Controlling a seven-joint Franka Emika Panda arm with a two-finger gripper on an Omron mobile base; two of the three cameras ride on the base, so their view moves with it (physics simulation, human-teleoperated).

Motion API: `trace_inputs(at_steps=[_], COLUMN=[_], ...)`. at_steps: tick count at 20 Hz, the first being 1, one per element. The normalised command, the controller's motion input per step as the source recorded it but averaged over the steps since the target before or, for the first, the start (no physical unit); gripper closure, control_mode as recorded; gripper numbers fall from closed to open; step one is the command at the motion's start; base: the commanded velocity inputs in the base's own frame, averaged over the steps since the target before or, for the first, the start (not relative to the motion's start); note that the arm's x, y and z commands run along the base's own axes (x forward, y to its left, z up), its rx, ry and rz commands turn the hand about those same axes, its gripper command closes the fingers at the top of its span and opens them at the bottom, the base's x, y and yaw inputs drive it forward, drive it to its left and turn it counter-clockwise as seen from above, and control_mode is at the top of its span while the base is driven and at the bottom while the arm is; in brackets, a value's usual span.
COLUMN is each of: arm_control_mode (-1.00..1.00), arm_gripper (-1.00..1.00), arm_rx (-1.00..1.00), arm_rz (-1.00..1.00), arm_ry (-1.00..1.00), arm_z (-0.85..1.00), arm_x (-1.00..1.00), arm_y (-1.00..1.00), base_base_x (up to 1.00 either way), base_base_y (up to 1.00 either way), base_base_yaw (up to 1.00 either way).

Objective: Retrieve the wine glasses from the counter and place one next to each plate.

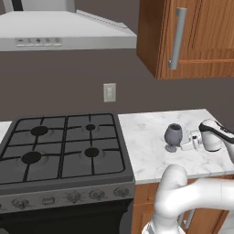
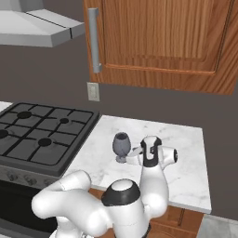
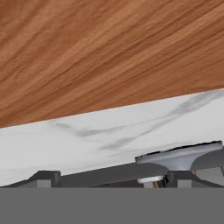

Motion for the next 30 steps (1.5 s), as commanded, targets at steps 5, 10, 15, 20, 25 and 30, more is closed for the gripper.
trace_inputs(at_steps=[5, 10, 15, 20, 25, 30], arm_control_mode=[-1.0, -1.0, -1.0, -1.0, -1.0, -1.0], arm_gripper=[-1.0, -1.0, -1.0, -1.0, -1.0, -1.0], arm_rx=[0.0, 0.0, 0.0, 0.0, 0.0, 0.0], arm_rz=[0.0, 0.0, 0.01, 0.02, 0.01, 0.06], arm_ry=[0.0, 0.0, -0.01, 0.04, 0.07, 0.1], arm_z=[-0.26, -0.24, -0.08, -0.07, -0.25, -0.41], arm_x=[0.0, -0.02, -0.02, 0.0, 0.0, -0.18], arm_y=[0.01, -0.06, -0.31, -0.22, 0.1, 0.17], base_base_x=[0.0, 0.0, 0.0, 0.0, 0.0, 0.0], base_base_y=[0.0, 0.0, 0.0, 0.0, 0.0, 0.0], base_base_yaw=[0.0, 0.0, 0.0, 0.0, 0.0, 0.0])
